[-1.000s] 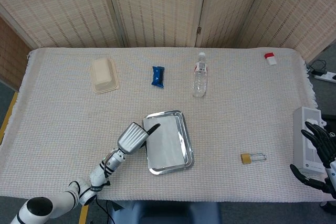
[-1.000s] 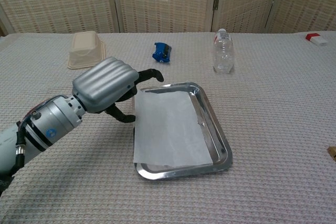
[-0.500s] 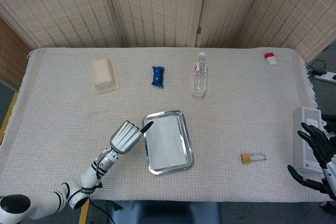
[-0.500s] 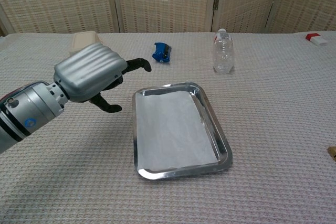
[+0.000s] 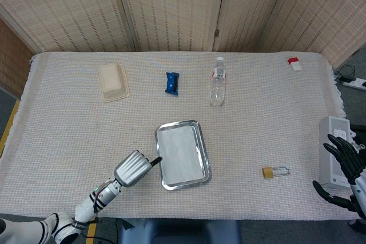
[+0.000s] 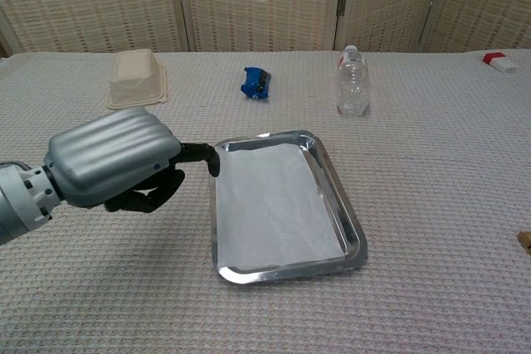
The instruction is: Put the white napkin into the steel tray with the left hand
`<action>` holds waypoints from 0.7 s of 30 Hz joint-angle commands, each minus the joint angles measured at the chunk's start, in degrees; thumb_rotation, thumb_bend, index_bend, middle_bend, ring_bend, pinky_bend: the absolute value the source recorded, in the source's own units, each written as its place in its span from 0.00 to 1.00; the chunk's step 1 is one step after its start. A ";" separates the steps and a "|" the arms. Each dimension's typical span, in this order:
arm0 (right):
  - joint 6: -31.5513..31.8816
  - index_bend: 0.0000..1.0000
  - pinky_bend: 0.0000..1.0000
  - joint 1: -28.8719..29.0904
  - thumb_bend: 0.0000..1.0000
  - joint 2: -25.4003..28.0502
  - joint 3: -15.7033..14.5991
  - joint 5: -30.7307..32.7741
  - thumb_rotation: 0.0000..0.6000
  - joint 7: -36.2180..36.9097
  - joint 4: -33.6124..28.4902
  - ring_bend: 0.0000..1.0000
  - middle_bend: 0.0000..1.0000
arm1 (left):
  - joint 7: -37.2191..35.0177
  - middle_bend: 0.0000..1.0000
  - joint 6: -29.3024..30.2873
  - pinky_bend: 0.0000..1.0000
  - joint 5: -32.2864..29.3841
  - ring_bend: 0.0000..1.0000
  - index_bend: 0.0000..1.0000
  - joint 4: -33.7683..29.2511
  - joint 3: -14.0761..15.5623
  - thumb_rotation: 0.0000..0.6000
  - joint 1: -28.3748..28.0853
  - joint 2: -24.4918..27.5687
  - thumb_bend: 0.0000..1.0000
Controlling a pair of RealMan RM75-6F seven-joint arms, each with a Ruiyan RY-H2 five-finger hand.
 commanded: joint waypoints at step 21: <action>-0.13 0.00 0.00 0.26 0.40 -0.16 -0.38 -0.31 1.00 0.04 -0.26 0.00 0.00 | -3.57 1.00 -6.36 1.00 -0.03 1.00 0.32 2.55 0.27 1.00 0.78 -2.99 0.89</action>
